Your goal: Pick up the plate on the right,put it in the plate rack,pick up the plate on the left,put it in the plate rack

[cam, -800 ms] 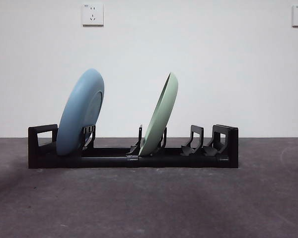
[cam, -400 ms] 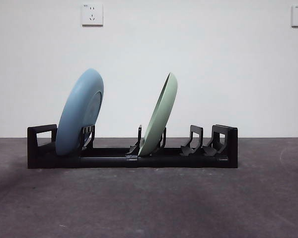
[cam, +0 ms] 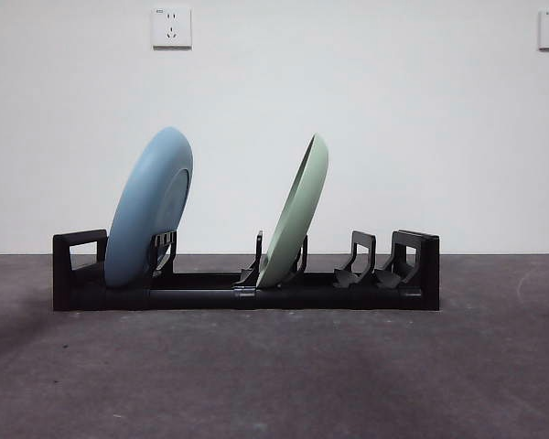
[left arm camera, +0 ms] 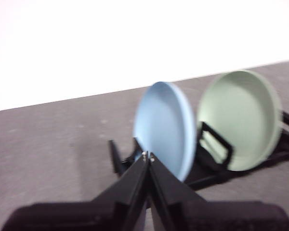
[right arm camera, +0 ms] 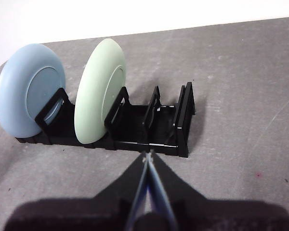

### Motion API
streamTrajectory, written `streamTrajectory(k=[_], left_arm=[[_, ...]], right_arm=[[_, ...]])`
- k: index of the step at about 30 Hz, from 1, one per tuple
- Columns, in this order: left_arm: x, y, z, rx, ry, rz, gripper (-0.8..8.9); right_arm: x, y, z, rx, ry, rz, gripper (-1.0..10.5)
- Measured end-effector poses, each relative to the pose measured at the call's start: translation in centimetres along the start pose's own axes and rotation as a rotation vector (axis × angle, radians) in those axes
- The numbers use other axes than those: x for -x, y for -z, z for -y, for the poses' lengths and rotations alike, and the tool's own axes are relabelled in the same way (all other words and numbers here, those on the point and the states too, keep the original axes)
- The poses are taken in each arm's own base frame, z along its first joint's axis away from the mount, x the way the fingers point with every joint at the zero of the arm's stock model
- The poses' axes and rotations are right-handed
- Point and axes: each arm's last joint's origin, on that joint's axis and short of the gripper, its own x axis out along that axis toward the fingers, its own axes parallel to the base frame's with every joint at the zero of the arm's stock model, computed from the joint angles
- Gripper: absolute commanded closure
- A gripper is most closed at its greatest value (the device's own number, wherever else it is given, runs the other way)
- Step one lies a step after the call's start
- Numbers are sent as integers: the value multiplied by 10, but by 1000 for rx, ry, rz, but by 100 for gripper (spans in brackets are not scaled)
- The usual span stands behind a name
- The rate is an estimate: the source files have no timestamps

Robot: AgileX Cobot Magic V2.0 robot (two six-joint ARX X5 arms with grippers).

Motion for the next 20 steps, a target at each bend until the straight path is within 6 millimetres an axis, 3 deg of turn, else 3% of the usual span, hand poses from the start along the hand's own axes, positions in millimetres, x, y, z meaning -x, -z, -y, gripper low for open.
streamTrajectory(k=[11, 20], left_arm=[[-3, 88, -15, 24, -125, -4, 817], [-6, 118, -15, 29, -133, -50, 817]], right_arm=[[0, 0, 0, 0, 0, 0, 938], [0, 0, 0, 0, 0, 0, 938]])
